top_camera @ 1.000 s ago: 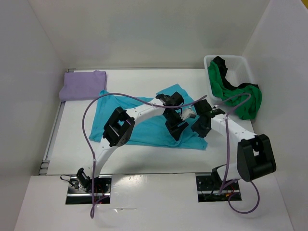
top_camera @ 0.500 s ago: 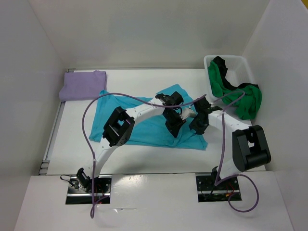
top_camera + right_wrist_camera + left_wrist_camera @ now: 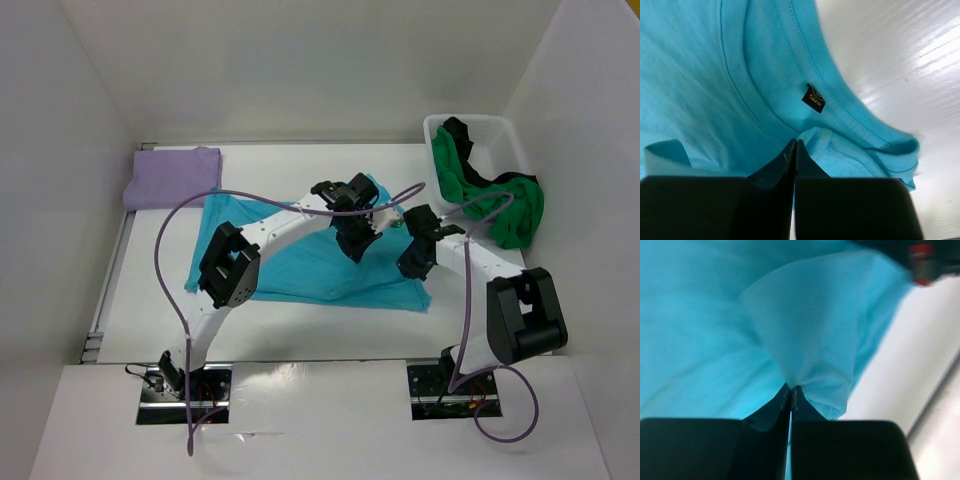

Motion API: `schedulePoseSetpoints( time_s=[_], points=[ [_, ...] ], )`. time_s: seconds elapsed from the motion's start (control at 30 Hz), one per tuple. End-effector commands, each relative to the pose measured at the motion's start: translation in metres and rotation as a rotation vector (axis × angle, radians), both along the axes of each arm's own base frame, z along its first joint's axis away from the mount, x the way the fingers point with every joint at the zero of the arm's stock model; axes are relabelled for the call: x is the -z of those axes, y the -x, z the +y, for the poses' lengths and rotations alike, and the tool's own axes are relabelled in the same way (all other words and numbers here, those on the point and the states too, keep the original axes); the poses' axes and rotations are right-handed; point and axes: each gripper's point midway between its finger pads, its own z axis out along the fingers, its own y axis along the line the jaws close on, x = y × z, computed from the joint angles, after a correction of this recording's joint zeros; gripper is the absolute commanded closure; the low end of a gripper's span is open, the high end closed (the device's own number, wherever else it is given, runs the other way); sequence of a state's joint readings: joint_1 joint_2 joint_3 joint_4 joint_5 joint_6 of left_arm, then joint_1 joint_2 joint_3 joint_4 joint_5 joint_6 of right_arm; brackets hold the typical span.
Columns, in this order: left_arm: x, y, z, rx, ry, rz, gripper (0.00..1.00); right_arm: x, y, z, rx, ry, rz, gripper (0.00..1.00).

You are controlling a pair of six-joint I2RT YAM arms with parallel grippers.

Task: Fold and stack the t-shirts
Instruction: Fold the flattened tshirt in 1/3 of the way

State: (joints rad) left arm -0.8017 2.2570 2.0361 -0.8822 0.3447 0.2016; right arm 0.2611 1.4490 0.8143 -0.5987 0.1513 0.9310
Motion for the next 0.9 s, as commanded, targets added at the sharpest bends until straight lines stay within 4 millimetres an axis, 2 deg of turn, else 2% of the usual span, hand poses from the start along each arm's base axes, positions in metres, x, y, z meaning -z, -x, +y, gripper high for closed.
schedulePoseSetpoints(
  time_s=[0.0,0.13,0.17,0.37,0.47,0.5,0.57,0.6,0.63,0.67,0.7,0.73,0.8,0.87],
  points=[
    [-0.010,-0.024,0.018,-0.083,-0.068,-0.116,1.00,-0.008,0.001,-0.012,0.058,0.038,-0.042,1.00],
    [0.006,-0.037,0.026,-0.119,-0.122,-0.175,1.00,-0.008,0.001,-0.019,0.075,0.062,-0.039,1.00],
    [0.014,-0.041,0.033,-0.134,-0.164,-0.190,1.00,-0.005,0.004,-0.020,0.083,0.061,-0.031,1.00],
    [0.005,-0.059,0.028,-0.160,-0.205,-0.344,1.00,-0.003,0.004,-0.023,0.088,0.080,-0.027,1.00],
    [-0.015,-0.061,0.010,-0.139,-0.191,-0.433,1.00,-0.001,0.004,-0.026,0.097,0.083,-0.018,1.00],
    [-0.020,-0.055,0.004,-0.119,-0.194,-0.449,1.00,-0.001,0.002,-0.025,0.098,0.081,-0.027,1.00],
    [-0.025,-0.053,-0.007,-0.106,-0.190,-0.463,0.97,0.001,0.003,-0.025,0.097,0.083,-0.018,1.00],
    [-0.024,-0.046,-0.007,-0.085,-0.196,-0.426,0.97,0.001,0.003,-0.025,0.097,0.083,-0.018,1.00],
    [-0.024,-0.026,-0.021,-0.022,-0.143,-0.349,0.95,0.001,0.003,-0.025,0.097,0.083,-0.018,1.00],
    [-0.021,-0.013,-0.027,0.018,-0.118,-0.279,0.89,0.001,0.003,-0.025,0.097,0.083,-0.018,1.00],
    [-0.028,0.006,-0.029,0.062,-0.096,-0.192,0.86,0.001,0.002,-0.027,0.100,0.091,-0.020,1.00],
    [-0.030,0.036,-0.040,0.135,-0.015,-0.048,0.83,0.001,0.002,-0.027,0.100,0.091,-0.020,1.00],
    [-0.023,0.062,-0.034,0.175,-0.017,0.085,0.77,0.001,0.005,-0.027,0.100,0.094,-0.012,1.00],
    [-0.010,0.083,-0.024,0.202,-0.031,0.176,0.77,0.001,0.004,-0.029,0.103,0.102,-0.014,1.00]
  ],
)
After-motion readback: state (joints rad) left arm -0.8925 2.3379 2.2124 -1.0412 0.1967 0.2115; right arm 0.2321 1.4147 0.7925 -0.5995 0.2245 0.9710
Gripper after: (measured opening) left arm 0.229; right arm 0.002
